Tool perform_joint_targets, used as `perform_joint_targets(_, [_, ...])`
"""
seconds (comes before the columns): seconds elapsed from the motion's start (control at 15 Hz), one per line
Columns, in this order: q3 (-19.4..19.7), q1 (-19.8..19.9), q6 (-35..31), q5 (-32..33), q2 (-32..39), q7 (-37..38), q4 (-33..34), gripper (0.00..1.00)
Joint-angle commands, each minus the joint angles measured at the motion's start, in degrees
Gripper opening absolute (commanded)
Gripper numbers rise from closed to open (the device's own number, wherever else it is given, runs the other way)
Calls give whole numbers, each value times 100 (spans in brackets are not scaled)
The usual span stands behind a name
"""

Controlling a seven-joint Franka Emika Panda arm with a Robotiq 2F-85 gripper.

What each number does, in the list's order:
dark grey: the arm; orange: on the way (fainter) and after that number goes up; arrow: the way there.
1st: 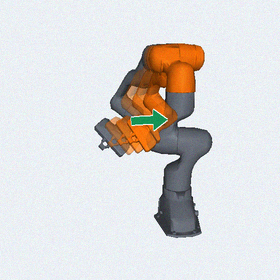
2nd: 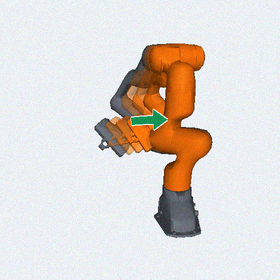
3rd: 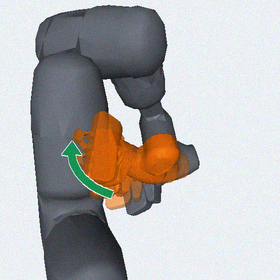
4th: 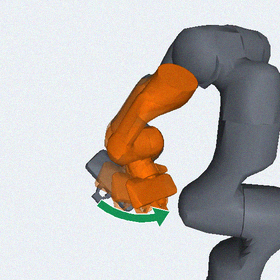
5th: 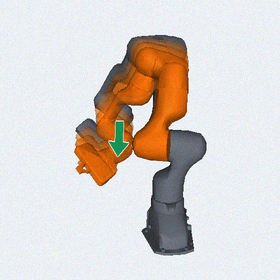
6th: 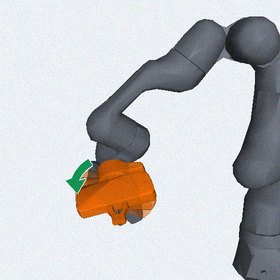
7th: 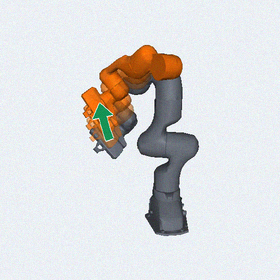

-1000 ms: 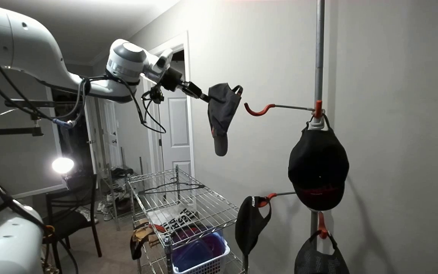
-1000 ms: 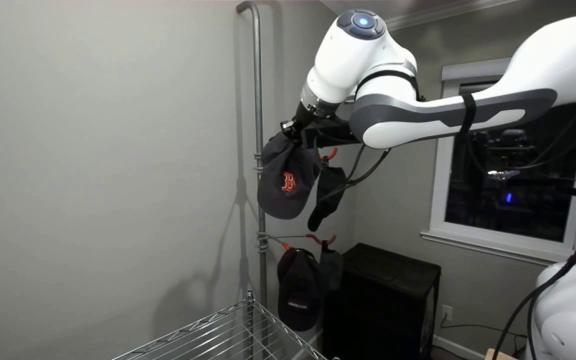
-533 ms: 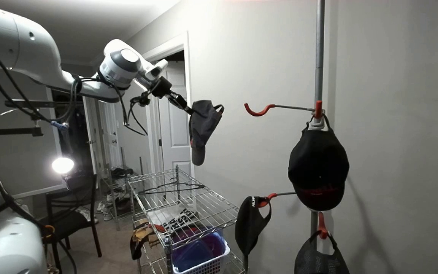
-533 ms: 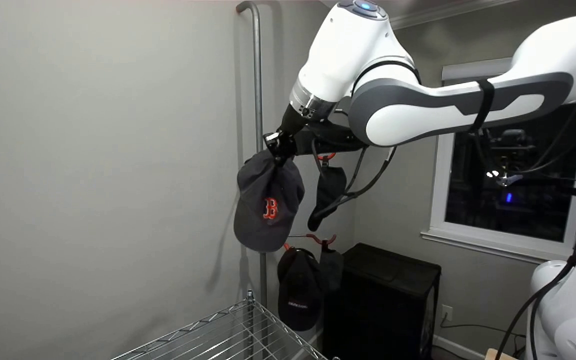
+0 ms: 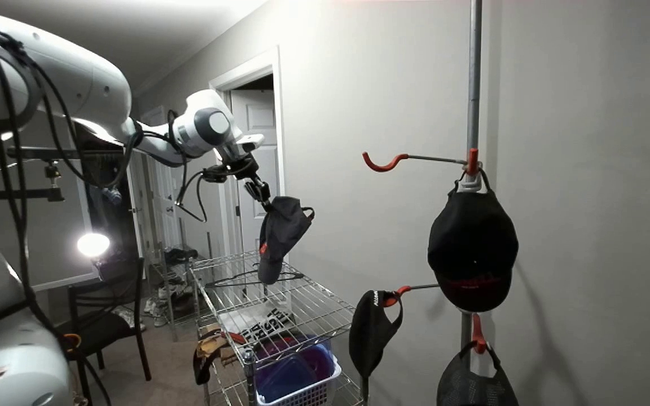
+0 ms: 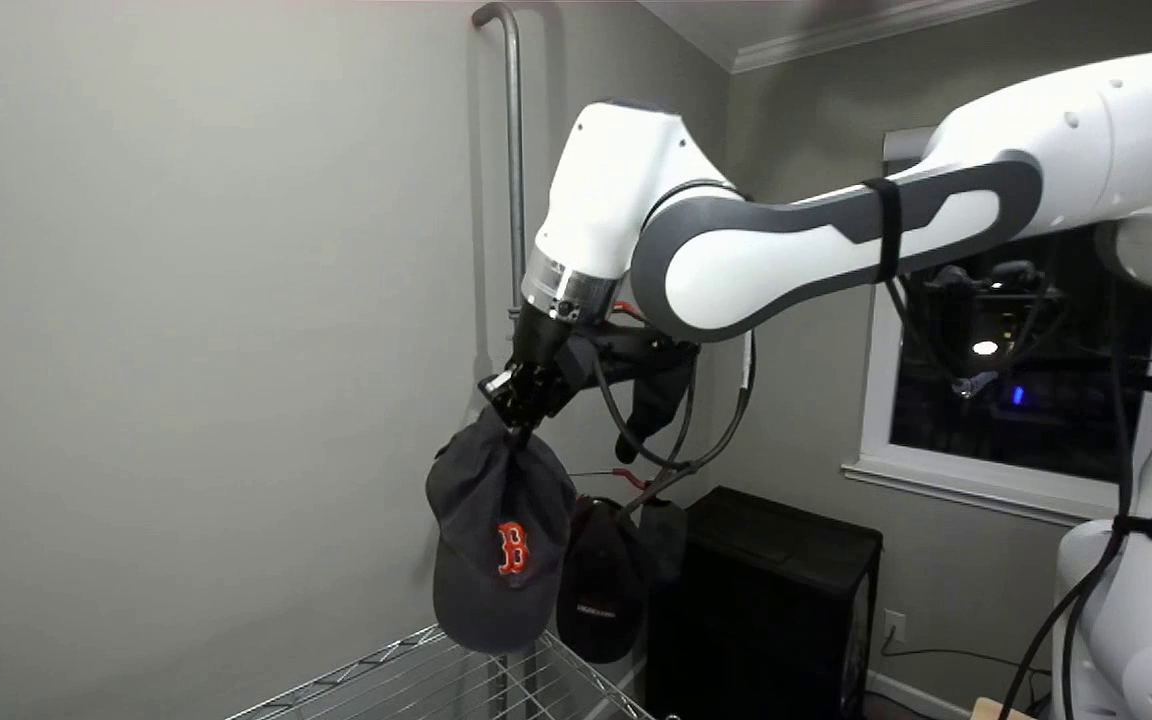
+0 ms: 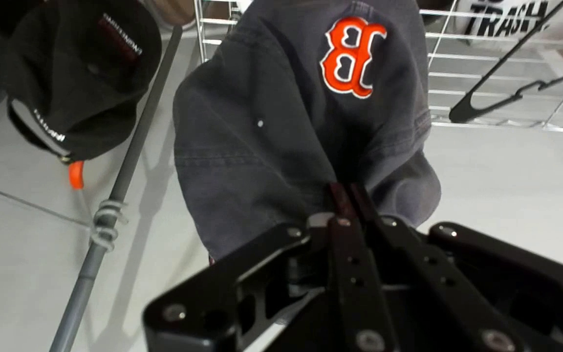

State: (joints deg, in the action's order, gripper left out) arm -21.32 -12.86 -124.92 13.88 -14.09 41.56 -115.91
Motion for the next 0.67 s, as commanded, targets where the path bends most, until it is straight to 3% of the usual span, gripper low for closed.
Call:
perform_joint_targets(0.0, [89,-57,224,-524,840,-590,229,4])
perform_joint_targets(0.6, [388,-175,1610,-1182,1953,-1391,857,3])
